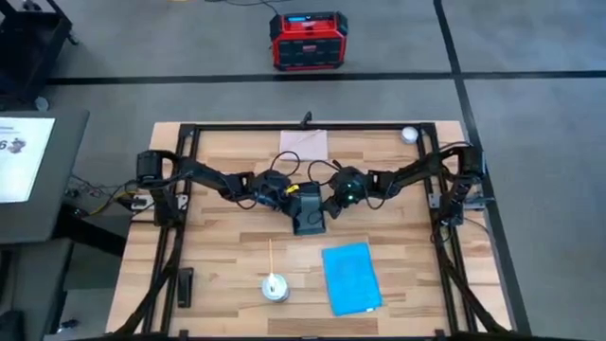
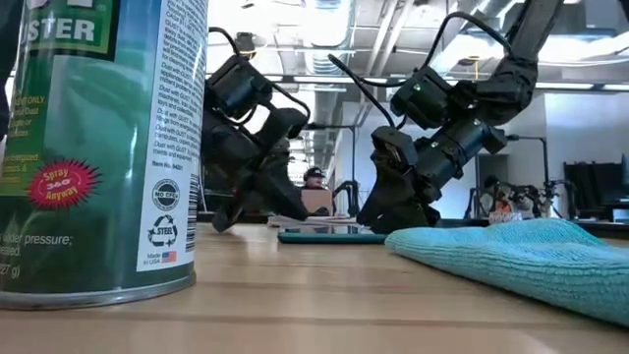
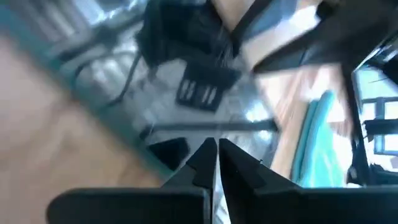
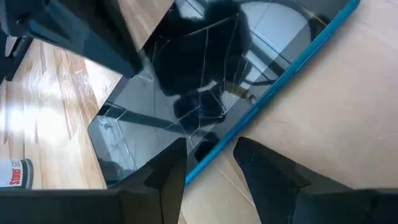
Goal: Apply microfiber cloth
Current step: Spray the front of the tablet using the spray bottle
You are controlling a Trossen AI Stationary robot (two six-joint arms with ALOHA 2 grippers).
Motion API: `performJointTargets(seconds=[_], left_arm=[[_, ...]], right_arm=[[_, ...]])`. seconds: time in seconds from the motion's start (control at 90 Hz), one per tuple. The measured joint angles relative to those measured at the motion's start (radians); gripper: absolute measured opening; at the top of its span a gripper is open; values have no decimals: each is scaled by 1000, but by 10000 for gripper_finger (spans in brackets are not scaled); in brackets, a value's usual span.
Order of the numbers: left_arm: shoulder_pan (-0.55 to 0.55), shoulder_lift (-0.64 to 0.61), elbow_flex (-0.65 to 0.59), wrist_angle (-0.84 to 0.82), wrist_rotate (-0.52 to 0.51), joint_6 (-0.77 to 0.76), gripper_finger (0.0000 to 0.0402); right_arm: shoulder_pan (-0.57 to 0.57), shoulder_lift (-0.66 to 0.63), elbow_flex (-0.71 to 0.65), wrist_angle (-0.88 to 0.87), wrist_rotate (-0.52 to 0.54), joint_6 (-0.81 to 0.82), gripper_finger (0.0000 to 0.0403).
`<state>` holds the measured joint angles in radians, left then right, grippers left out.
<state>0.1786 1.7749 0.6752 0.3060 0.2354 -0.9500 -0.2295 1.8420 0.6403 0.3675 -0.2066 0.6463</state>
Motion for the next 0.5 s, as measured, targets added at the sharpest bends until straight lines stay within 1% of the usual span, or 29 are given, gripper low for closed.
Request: performJointTargets(seconds=[0.089, 0.133, 0.233, 0.5], left_arm=[[10, -64, -3, -128, -26, 27, 0], [13, -93, -2, -192, -57, 38, 0], [18, -118, 0, -252, -88, 50, 0], [18, -125, 0, -251, -91, 56, 0]], right_arm=[[0, 0, 0, -1, 0, -7, 147], [1, 0, 0, -1, 0, -8, 147], [0, 0, 0, 1, 0, -13, 148], [0, 0, 0, 1, -1, -22, 148]])
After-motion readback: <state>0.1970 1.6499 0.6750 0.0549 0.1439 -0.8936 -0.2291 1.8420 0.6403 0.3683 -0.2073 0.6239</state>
